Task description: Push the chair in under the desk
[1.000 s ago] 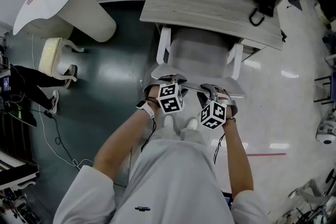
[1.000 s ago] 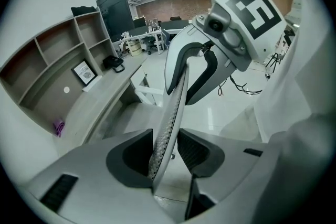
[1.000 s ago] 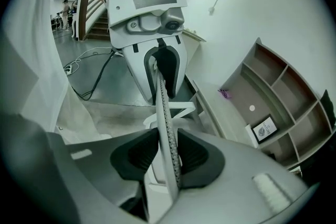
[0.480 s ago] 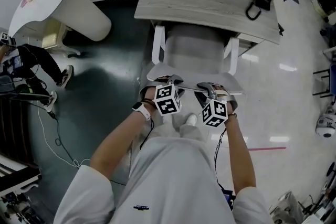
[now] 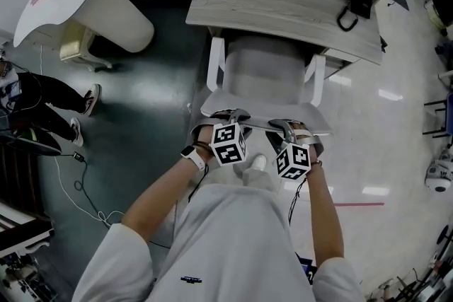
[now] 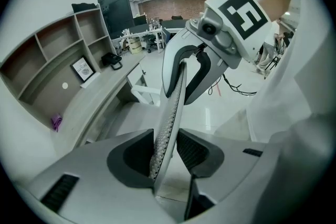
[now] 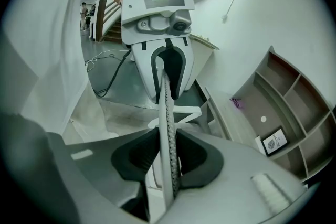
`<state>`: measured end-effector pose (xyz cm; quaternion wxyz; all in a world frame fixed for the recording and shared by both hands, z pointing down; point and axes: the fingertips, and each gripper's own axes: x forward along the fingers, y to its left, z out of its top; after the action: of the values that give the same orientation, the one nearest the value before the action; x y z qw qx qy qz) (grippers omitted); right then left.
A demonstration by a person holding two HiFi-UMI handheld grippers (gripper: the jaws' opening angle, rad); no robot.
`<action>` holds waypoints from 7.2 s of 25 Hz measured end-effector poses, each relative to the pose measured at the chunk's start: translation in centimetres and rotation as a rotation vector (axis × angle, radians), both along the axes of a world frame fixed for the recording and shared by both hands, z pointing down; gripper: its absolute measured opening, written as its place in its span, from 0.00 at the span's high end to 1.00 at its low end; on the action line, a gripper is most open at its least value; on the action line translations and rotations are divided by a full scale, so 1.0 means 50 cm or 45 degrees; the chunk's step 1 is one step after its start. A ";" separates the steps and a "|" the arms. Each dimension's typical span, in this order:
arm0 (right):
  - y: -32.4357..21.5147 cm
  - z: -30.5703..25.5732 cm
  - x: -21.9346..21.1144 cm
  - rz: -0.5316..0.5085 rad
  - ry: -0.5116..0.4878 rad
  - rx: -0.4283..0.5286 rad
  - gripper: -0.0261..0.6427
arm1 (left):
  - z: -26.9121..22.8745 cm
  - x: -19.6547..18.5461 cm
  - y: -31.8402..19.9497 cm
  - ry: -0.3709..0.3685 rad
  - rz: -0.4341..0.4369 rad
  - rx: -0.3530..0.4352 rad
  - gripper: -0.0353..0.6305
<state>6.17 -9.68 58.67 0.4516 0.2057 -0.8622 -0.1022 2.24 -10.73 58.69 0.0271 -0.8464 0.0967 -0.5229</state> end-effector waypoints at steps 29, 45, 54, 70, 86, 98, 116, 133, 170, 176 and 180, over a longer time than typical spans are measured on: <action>-0.075 0.001 -0.044 -0.005 -0.071 -0.064 0.80 | 0.002 -0.044 -0.085 0.004 -0.035 0.002 0.71; -0.180 0.006 -0.028 0.050 -0.034 0.003 0.80 | 0.003 -0.027 -0.189 0.014 -0.036 0.061 0.70; -0.279 0.003 -0.008 0.063 0.018 0.040 0.80 | -0.001 -0.008 -0.289 0.014 -0.064 0.079 0.69; -0.477 -0.003 0.063 0.083 0.123 0.145 0.79 | -0.014 0.059 -0.480 0.030 -0.099 0.133 0.69; -0.534 -0.003 0.057 0.105 0.153 0.246 0.73 | -0.024 0.058 -0.538 0.063 -0.079 0.168 0.67; -0.462 -0.172 0.027 0.247 -0.113 0.397 0.69 | -0.146 0.045 -0.416 0.473 -0.291 0.243 0.80; -0.170 -0.409 0.007 0.702 -0.555 0.413 0.94 | -0.387 -0.063 -0.147 0.942 -0.693 0.241 0.94; 0.091 -0.480 0.082 0.896 -0.834 0.415 0.94 | -0.512 -0.132 0.082 1.139 -0.814 0.316 0.94; 0.142 -0.512 0.077 0.860 -0.949 0.363 0.94 | -0.536 -0.122 0.152 1.170 -0.846 0.320 0.94; 0.136 -0.524 0.076 0.894 -1.111 0.285 0.94 | -0.535 -0.109 0.157 1.171 -0.796 0.312 0.94; 0.132 -0.520 0.079 0.925 -1.096 0.313 0.94 | -0.548 -0.119 0.150 1.176 -0.777 0.332 0.94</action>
<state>10.10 -3.10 32.65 0.0387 0.5627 -0.8241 0.0529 -3.69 -3.21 31.30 -0.0659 -0.9107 0.4024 -0.0664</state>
